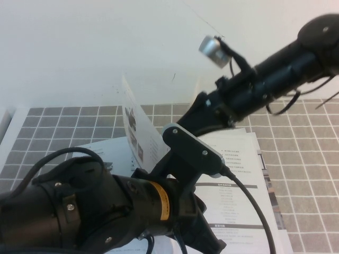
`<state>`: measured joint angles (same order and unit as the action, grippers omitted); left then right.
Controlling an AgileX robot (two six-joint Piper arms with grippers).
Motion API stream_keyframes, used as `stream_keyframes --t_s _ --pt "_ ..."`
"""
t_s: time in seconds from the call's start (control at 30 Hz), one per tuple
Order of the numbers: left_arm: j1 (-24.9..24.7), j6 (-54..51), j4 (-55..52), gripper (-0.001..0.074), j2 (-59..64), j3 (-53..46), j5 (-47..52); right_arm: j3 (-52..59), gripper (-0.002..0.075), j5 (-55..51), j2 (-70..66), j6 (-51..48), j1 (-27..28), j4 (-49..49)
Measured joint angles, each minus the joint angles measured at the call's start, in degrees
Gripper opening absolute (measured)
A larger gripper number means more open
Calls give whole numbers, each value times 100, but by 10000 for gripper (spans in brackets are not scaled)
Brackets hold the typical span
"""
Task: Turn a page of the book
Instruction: Open the closed book
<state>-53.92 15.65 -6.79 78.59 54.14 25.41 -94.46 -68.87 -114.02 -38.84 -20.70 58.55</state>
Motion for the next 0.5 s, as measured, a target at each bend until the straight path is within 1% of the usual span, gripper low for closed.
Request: stream_keyframes --t_s 0.17,0.27,0.37,0.5 --pt "0 34 -188 -4 0 3 160 -770 449 -21 0 283 162 -418" --pt "0 179 -343 -4 9 3 203 -1054 449 -35 22 432 198 -834" --pt "0 293 -469 -4 29 3 228 -1102 449 -72 35 682 198 -1510" --pt "0 457 -627 -4 37 3 304 -856 442 -85 35 1012 198 -2246"
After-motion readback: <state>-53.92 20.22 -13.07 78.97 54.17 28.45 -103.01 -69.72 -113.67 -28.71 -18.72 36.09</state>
